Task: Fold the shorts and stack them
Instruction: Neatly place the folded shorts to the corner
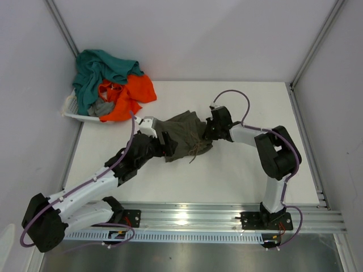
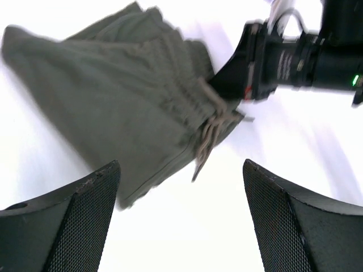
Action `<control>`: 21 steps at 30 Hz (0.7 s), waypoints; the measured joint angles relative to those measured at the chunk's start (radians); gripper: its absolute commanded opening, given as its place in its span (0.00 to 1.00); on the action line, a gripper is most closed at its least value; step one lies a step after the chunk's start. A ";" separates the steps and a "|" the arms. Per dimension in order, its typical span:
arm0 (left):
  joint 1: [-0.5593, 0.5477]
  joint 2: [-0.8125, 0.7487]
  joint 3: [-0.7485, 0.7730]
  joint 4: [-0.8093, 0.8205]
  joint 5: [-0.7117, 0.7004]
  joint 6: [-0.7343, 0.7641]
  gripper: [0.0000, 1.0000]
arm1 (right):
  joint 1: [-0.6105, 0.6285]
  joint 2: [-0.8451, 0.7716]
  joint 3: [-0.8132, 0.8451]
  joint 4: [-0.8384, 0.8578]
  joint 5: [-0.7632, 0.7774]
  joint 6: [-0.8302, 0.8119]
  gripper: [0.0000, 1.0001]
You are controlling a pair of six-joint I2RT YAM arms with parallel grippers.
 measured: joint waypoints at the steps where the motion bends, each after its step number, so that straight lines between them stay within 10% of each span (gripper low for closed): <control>1: 0.000 -0.011 -0.009 -0.005 0.005 -0.003 0.89 | -0.019 0.004 0.014 -0.021 -0.015 0.000 0.00; 21: -0.009 -0.055 -0.111 -0.025 0.069 -0.021 0.87 | -0.671 0.223 0.532 -0.409 0.217 0.058 0.00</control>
